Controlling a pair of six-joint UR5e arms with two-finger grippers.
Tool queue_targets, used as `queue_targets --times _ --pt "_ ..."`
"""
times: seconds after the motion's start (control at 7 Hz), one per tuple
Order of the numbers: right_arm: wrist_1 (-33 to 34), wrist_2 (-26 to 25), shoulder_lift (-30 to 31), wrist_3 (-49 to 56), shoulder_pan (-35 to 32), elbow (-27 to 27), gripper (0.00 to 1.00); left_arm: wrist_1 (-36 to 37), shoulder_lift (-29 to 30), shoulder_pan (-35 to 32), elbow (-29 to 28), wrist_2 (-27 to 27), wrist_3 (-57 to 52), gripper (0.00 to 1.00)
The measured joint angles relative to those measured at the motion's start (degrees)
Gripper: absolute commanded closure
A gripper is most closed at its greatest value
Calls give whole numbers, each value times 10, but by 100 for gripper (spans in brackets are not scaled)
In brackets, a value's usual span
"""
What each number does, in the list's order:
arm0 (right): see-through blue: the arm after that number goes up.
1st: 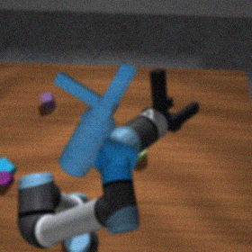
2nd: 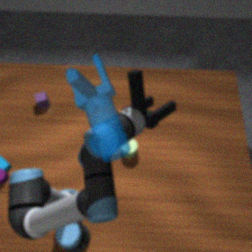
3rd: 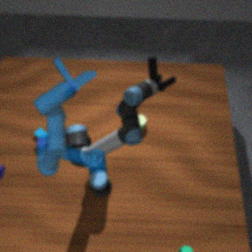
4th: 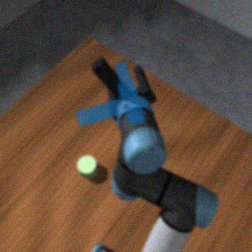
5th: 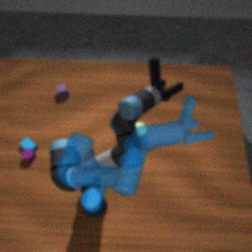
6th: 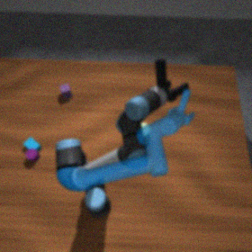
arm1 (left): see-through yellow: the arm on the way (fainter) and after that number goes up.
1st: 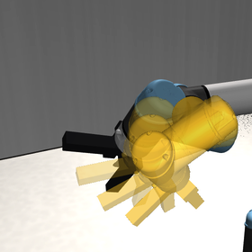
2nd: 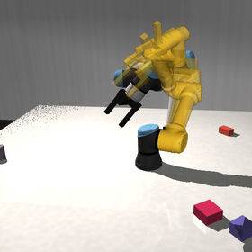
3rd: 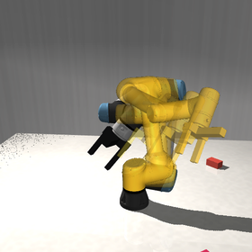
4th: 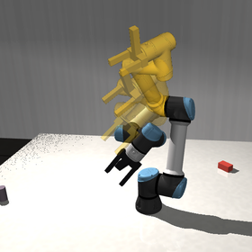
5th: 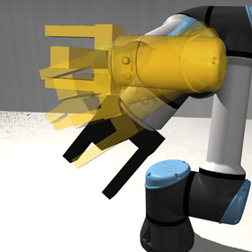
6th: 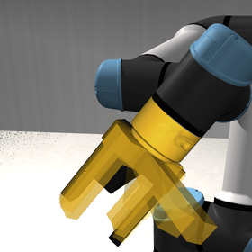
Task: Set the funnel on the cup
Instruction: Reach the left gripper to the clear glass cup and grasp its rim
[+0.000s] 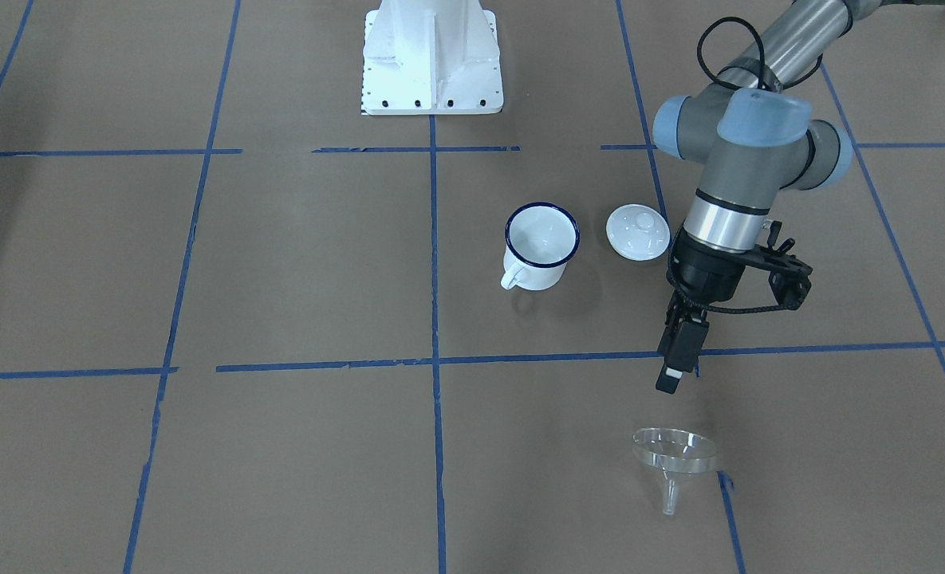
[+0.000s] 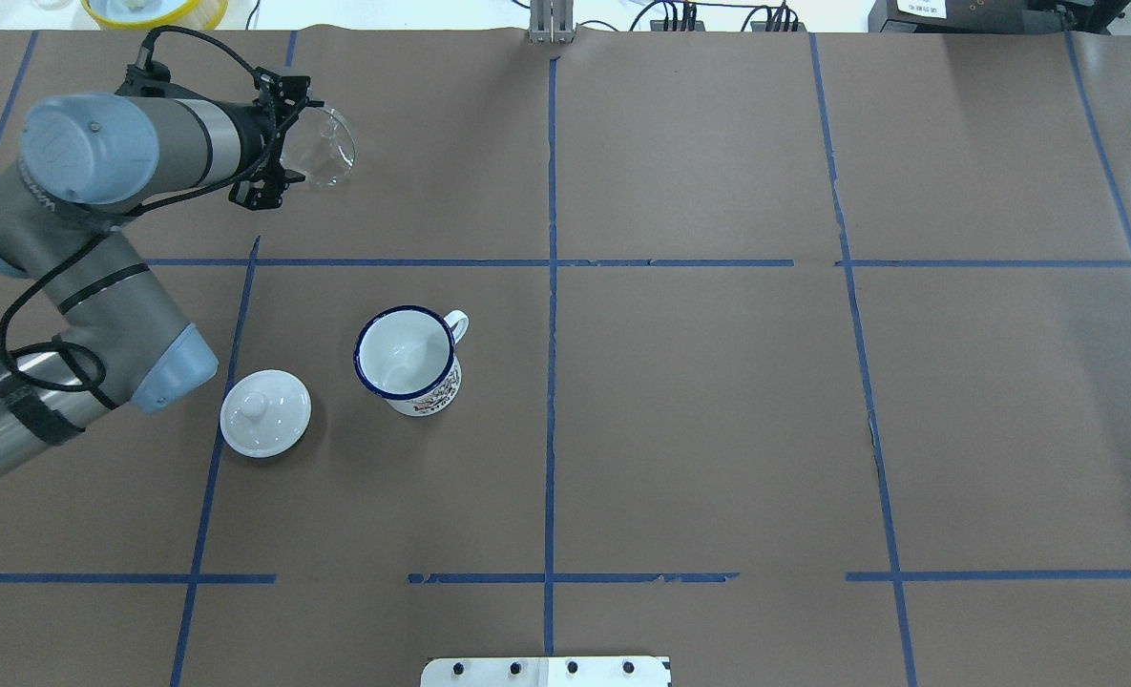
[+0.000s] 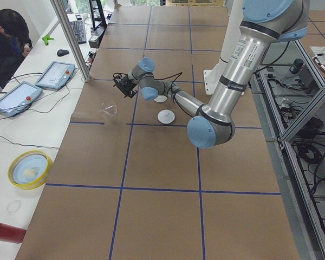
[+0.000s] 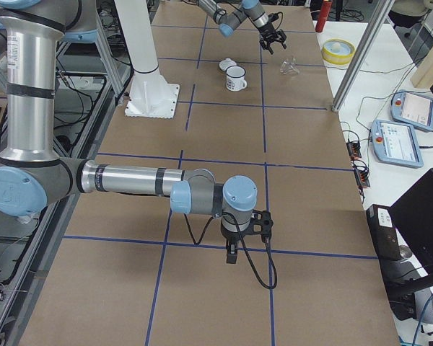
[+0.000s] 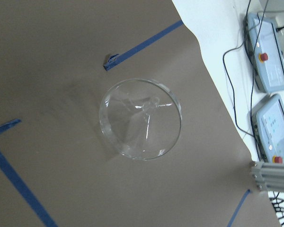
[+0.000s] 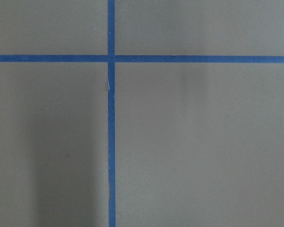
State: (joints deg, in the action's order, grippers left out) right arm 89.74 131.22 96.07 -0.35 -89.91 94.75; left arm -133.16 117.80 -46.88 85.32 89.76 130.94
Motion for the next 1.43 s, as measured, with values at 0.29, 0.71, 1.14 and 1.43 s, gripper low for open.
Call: queue_targets --times 0.29,0.71,1.14,1.43 --pt "0 0 0 0 0 0 0 -53 14 1 -75 -61 59 17" --pt "0 0 0 0 0 0 0 -92 35 1 -145 -75 68 17" --pt "0 0 0 0 0 0 0 -104 58 1 -170 -77 70 69" --pt "0 0 0 0 0 0 0 -105 60 2 -171 -77 67 85"
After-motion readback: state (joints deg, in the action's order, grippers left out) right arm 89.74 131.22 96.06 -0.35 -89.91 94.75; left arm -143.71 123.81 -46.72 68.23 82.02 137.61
